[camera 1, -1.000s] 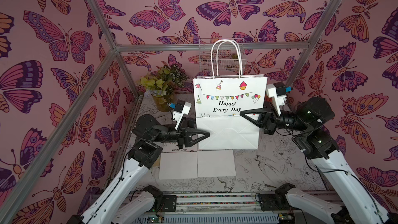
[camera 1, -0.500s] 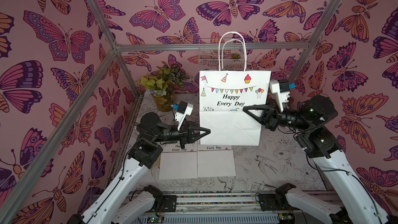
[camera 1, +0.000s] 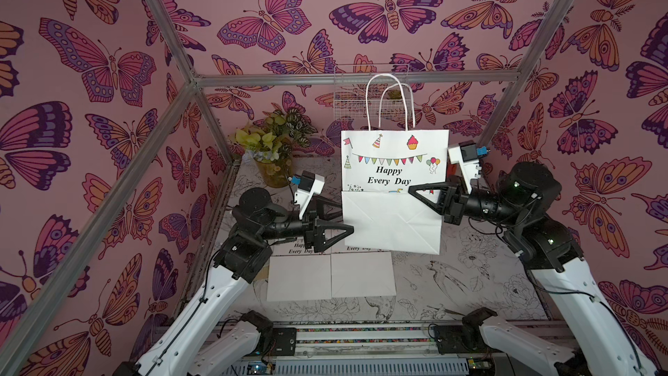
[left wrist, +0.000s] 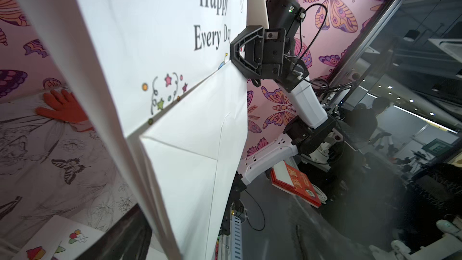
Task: Put away the paper bag
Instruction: Press the paper bag, then place the paper bag at the center of the board.
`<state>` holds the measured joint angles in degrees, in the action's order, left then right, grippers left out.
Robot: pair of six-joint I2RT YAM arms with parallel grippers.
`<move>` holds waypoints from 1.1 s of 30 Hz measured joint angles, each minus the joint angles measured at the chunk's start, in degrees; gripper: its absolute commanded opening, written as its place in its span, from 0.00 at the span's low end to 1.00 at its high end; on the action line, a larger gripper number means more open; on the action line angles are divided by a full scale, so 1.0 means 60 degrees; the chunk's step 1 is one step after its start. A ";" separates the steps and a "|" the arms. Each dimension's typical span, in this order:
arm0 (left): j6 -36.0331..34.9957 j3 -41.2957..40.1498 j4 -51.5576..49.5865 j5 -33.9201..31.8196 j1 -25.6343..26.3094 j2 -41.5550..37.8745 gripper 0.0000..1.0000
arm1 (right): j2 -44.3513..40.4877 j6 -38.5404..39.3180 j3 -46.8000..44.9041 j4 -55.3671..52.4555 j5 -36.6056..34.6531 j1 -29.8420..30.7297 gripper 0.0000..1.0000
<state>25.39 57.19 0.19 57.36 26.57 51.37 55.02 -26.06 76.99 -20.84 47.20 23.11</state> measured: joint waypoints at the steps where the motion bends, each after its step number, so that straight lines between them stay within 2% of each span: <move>1: -0.0153 0.0007 -0.0200 -0.0240 -0.0036 -0.0160 0.90 | -0.0102 0.0106 0.0007 -0.0426 -0.0171 0.0000 0.00; 5: -0.0674 0.0015 -0.0772 -0.1523 -0.0135 -0.0849 0.90 | -0.0273 0.0539 0.0087 -0.2022 -0.0882 0.0000 0.00; 11: -0.1836 -0.0131 -0.1541 -0.4390 -0.0189 -0.1402 0.96 | -0.0047 0.1020 0.0164 -0.4506 -0.2390 0.0000 0.00; 15: -0.2634 -0.1231 -0.1359 -0.6339 -0.0193 -0.1435 1.00 | 0.0138 0.1151 0.0164 -0.5595 -0.3293 0.0000 0.00; 18: -0.3034 -0.2109 -0.1195 -0.7391 -0.0193 -0.1213 1.00 | 0.0310 0.1217 0.0164 -0.6175 -0.3963 0.0000 0.00; 23: -0.3264 -0.2699 -0.0718 -0.8317 -0.0193 -0.0721 1.00 | 0.0710 0.1348 0.0160 -0.6725 -0.4914 0.0000 0.00; 28: -0.3184 -0.3322 0.0597 -0.8874 -0.0222 -0.0667 1.00 | 0.1319 0.1399 0.0164 -0.7111 -0.5475 -0.0106 0.00; 33: -0.3107 -0.4167 0.1756 -0.9184 -0.0328 -0.0539 1.00 | 0.1708 0.1588 0.0120 -0.7289 -0.5493 -0.0925 0.00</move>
<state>6.74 32.18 10.72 2.26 24.60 48.14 65.28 -16.53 77.71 -64.58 14.24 17.56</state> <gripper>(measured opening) 0.998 0.055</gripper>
